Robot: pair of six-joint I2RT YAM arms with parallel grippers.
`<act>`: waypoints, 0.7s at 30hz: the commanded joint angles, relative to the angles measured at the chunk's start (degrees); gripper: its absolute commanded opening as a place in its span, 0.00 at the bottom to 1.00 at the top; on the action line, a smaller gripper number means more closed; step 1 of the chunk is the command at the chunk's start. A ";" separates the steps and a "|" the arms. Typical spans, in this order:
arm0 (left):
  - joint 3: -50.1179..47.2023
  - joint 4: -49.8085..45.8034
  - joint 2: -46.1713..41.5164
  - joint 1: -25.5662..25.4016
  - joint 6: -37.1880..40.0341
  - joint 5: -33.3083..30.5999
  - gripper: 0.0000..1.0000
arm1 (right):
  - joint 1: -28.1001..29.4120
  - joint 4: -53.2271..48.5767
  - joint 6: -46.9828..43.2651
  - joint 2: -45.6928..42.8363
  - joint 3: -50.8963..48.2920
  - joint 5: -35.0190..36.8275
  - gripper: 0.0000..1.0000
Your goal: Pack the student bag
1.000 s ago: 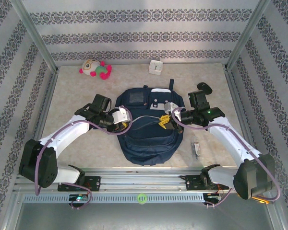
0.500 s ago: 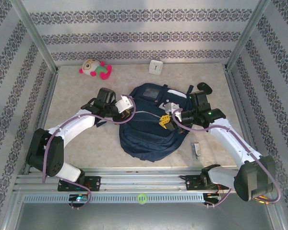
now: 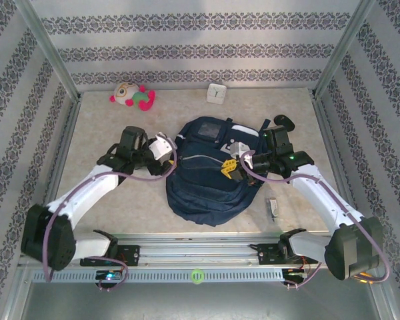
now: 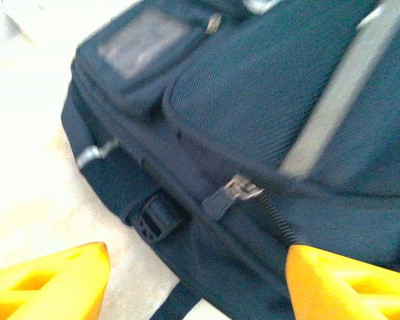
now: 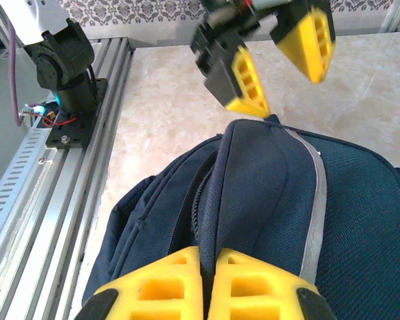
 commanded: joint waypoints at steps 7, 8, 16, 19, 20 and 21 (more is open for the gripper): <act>4.58 -0.25 0.23 -12.89 12.56 0.28 0.79 | 0.97 1.28 -1.61 0.29 2.17 -7.85 0.00; 5.94 -0.27 1.85 -14.30 13.21 -0.32 0.79 | 1.03 1.31 -1.61 0.45 2.33 -7.82 0.00; 8.29 11.11 9.04 -17.74 8.91 -8.17 0.43 | 1.11 1.57 1.16 0.10 2.30 -5.88 0.00; 8.11 11.09 8.17 -17.74 7.95 -8.85 0.29 | 0.99 4.35 7.50 -1.13 1.26 -4.03 0.12; 7.96 10.93 7.78 -17.78 7.51 -9.34 0.23 | 0.98 5.21 9.08 -1.35 0.93 -3.61 0.14; 7.60 10.68 7.04 -17.70 6.70 -10.37 0.16 | 0.98 7.05 12.72 -1.87 0.32 -2.65 0.18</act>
